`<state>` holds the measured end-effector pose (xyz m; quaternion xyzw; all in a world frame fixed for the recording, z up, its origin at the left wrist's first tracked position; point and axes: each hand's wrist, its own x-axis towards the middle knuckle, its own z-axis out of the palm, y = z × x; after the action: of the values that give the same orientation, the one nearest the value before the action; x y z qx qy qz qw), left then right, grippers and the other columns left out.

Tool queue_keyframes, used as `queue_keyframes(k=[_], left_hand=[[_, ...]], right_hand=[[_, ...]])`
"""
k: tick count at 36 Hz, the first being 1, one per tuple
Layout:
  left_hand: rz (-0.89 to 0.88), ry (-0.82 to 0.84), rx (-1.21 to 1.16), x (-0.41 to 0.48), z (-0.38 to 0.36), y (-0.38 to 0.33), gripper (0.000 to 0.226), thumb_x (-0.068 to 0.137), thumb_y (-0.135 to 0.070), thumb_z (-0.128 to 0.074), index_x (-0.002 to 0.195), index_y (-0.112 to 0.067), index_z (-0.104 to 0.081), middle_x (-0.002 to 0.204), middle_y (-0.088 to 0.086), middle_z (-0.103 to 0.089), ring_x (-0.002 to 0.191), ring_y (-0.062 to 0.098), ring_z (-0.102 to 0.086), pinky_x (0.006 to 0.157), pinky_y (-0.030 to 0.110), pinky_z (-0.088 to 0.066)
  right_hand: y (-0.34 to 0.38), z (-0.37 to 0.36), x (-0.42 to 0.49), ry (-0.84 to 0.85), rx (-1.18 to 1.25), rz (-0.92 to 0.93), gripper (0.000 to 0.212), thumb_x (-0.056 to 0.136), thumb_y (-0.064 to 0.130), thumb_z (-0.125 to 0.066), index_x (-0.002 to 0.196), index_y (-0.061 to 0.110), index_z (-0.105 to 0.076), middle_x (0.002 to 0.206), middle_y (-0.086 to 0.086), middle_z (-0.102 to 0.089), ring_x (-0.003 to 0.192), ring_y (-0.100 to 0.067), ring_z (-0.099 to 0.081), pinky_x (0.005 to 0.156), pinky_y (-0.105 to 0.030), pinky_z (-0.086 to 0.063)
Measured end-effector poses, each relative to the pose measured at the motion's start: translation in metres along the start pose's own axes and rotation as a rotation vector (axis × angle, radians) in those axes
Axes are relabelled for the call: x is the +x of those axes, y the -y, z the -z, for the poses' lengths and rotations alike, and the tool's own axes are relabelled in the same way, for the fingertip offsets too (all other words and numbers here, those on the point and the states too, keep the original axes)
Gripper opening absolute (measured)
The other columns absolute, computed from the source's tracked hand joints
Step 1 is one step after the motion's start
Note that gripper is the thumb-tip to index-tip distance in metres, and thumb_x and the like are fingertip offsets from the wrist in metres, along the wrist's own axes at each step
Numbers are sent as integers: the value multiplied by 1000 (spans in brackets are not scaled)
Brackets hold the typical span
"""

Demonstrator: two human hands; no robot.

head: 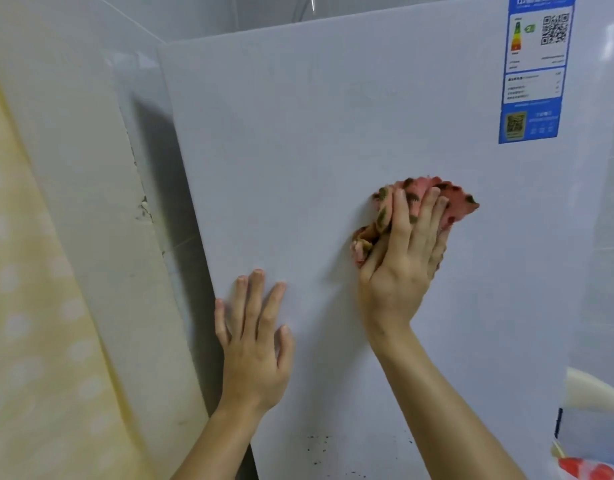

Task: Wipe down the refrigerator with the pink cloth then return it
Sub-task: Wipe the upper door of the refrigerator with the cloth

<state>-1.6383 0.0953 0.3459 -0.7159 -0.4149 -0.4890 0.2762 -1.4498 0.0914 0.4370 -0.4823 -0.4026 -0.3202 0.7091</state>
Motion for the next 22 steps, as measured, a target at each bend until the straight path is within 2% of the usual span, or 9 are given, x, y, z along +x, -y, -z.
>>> queue_keyframes(k=[2,4,6,9,11,13,15,17,22], left_hand=[[-17,9,14,0,1,3,63,99,-26,-48,160,-16,-36,175,6,-18,162,29,-15,129,60,-7],[-32,5,48,-2,0,7,67,96,-27,-50,161,-17,-34,174,6,-19,161,29,-17,128,60,-10],[-11,6,87,-5,-1,9,74,93,-29,-50,162,-17,-29,175,6,-18,162,29,-14,129,60,-8],[10,24,86,-10,0,14,72,95,-30,-45,163,-15,-27,175,9,-14,162,30,-11,129,61,-8],[-11,37,87,-12,1,18,70,97,-29,-44,163,-15,-28,175,10,-14,162,30,-12,129,61,-9],[-22,31,88,-12,2,23,69,96,-28,-44,163,-16,-29,175,9,-15,162,30,-13,129,59,-9],[-16,10,86,-13,2,26,68,97,-29,-44,163,-16,-28,175,8,-15,162,29,-15,130,57,-9],[3,-12,72,-12,2,30,70,98,-31,-45,163,-14,-25,175,8,-16,162,27,-15,130,55,-9],[20,-43,42,-12,0,34,68,100,-31,-44,162,-11,-26,175,3,-15,162,24,-15,131,52,-8]], right_hand=[[12,-2,-24,96,11,136,52,102,-1,-55,152,12,-53,165,-21,-35,158,-33,-26,130,-48,-16],[15,0,-55,206,24,295,49,101,13,-65,149,18,-57,163,-18,-38,158,-28,-27,130,-45,-18],[7,6,-88,334,48,433,46,103,23,-64,148,20,-59,160,-15,-44,157,-24,-29,129,-43,-21],[-10,19,-122,482,65,541,44,107,16,-49,149,23,-58,155,-8,-54,151,-19,-42,129,-40,-24],[-22,25,-123,547,79,626,51,101,9,-54,150,23,-57,153,-3,-56,145,-19,-50,128,-39,-25],[-30,29,-109,573,81,700,50,100,14,-63,149,23,-58,154,-1,-55,146,-19,-48,128,-40,-25],[-36,29,-84,516,53,668,42,104,24,-62,146,20,-61,152,-5,-57,143,-23,-53,128,-42,-26],[-39,27,-53,400,27,549,41,109,29,-50,145,13,-62,149,-13,-58,139,-31,-55,128,-46,-26],[-16,8,0,171,53,256,48,111,29,-39,149,2,-53,162,-24,-38,159,-28,-24,130,-53,-17]])
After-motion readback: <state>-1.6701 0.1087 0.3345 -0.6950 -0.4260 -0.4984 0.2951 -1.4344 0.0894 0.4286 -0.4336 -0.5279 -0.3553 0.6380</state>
